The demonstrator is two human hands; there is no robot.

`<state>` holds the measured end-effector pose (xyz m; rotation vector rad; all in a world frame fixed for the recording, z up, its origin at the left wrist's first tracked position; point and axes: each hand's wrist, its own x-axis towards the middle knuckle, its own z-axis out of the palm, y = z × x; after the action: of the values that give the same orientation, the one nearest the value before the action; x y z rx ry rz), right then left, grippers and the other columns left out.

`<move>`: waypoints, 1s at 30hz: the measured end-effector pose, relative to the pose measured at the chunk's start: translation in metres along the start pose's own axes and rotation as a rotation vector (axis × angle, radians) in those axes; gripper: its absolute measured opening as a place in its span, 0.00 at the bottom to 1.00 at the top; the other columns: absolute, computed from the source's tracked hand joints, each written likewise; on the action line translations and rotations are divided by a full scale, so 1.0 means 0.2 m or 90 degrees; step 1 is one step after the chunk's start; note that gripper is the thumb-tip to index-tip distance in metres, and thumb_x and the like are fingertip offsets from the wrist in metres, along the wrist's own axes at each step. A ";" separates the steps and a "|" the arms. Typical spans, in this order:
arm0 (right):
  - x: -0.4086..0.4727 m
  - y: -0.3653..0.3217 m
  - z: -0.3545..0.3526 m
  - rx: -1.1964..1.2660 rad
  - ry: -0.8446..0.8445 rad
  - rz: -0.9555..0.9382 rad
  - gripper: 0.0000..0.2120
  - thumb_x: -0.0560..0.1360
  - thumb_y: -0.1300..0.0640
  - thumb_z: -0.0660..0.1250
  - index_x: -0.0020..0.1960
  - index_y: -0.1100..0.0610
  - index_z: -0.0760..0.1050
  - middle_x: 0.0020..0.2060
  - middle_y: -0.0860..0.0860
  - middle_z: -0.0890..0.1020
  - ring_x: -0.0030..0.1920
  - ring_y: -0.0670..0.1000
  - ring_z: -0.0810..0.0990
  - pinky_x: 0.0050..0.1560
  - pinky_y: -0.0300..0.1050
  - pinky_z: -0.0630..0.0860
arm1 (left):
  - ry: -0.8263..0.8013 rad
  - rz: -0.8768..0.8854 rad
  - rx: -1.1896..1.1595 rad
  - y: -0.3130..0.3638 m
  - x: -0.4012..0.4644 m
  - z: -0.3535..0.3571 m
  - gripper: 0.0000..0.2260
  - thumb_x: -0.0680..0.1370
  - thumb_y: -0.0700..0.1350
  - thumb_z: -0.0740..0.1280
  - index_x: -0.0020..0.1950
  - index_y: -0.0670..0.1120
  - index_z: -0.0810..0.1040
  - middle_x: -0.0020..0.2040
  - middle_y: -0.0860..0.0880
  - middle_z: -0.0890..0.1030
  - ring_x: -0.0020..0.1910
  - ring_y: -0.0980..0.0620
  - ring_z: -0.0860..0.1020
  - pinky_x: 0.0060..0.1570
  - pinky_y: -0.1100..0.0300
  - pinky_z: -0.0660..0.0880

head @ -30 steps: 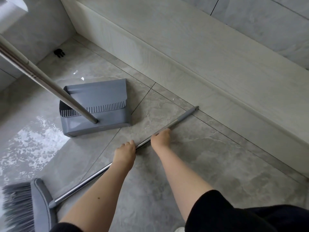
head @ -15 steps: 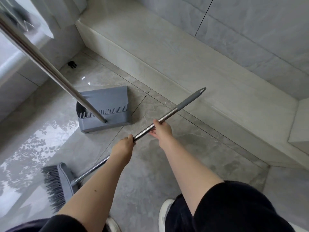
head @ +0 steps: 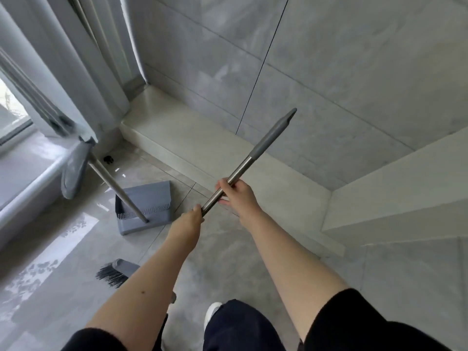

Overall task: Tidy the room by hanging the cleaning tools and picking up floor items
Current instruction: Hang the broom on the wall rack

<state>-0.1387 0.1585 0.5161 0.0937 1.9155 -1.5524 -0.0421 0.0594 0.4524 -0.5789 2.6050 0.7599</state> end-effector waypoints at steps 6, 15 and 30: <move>-0.37 -0.67 -0.21 -0.004 0.038 -0.077 0.04 0.78 0.58 0.63 0.50 0.58 0.74 0.47 0.54 0.79 0.51 0.50 0.78 0.57 0.50 0.78 | 0.020 0.060 0.018 0.48 -0.19 -0.57 0.08 0.82 0.43 0.56 0.58 0.40 0.65 0.50 0.40 0.79 0.48 0.39 0.79 0.39 0.51 0.70; -0.69 -1.46 -0.61 -0.006 0.098 -0.210 0.05 0.77 0.57 0.64 0.46 0.59 0.76 0.41 0.52 0.78 0.43 0.47 0.79 0.50 0.44 0.80 | 0.107 0.168 0.016 1.15 -0.36 -1.24 0.06 0.82 0.46 0.56 0.49 0.47 0.60 0.49 0.41 0.80 0.47 0.40 0.78 0.43 0.52 0.72; -0.78 -2.14 -1.03 -0.128 0.240 -0.428 0.11 0.75 0.55 0.68 0.49 0.64 0.80 0.35 0.51 0.80 0.41 0.54 0.81 0.51 0.55 0.81 | 0.221 0.243 0.001 1.87 -0.28 -1.75 0.07 0.82 0.46 0.56 0.52 0.42 0.66 0.41 0.45 0.74 0.38 0.46 0.72 0.38 0.55 0.69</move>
<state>-0.2985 0.2707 0.9763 -0.4133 2.5655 -1.8375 -0.2521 0.1630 0.9111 -0.2259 3.0884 0.8312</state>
